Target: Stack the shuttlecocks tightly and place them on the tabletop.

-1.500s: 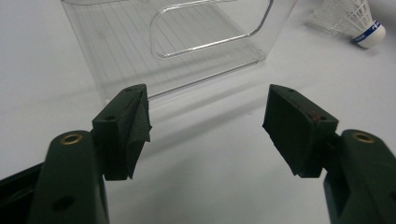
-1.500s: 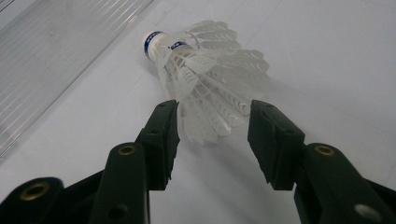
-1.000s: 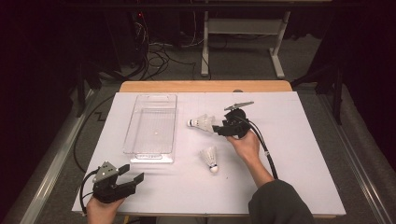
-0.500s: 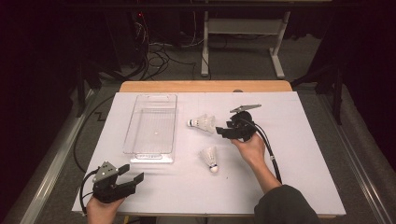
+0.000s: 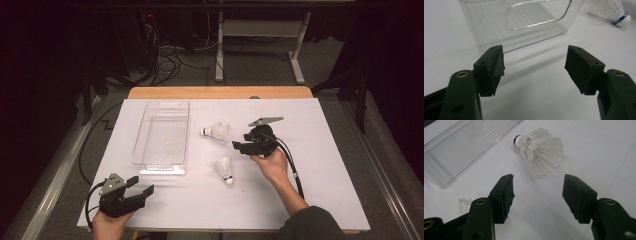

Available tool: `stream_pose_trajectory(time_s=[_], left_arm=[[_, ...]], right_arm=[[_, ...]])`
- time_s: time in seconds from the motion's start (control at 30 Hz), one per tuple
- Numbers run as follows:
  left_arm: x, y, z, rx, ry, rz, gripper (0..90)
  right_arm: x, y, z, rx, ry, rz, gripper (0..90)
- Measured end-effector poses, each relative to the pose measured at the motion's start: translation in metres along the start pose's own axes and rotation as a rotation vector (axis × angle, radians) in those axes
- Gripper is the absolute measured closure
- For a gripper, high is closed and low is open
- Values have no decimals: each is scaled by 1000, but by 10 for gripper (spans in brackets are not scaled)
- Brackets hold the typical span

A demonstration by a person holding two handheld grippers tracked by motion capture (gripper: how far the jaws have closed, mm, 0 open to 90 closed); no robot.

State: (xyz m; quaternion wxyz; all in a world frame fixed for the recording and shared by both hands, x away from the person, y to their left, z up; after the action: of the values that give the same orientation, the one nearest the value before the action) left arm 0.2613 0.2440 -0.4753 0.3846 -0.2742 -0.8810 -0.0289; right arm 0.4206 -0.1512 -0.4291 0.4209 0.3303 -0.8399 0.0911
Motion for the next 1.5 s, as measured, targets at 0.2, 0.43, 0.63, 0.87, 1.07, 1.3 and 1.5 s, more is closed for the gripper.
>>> stream_pose_trajectory(time_s=[0.2,0.43,0.63,0.87,1.07,1.3,1.5], left_arm=[[0,0,0,0,-1,0,324],[0,0,0,1,0,0,324],[0,0,0,1,0,0,324],[0,0,0,1,1,1,323],[-1,0,0,-1,2,1,323],[-1,0,0,-3,3,1,323],[-1,0,0,-3,-1,1,323]], right_arm=[[5,3,7,2,-9,-10,434],[9,6,13,7,6,-7,436],[12,12,17,21,10,-29,436],[12,20,19,43,18,-55,438],[9,28,18,73,35,-73,438],[7,35,12,91,53,-89,438],[2,42,7,119,87,-105,439]])
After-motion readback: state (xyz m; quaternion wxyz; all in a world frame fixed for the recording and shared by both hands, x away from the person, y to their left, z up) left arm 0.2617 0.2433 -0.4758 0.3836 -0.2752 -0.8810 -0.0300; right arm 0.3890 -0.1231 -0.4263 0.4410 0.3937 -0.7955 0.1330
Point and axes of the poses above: each handheld gripper's, and its own axes: x roughly backward along the jaws, z roughly out of its underside, y roughly to its left, the point moved 2 cm from there along -x, roughly forward along the jaws, and after that the axes turned 8 degrees about y, right-handed, at the moved point
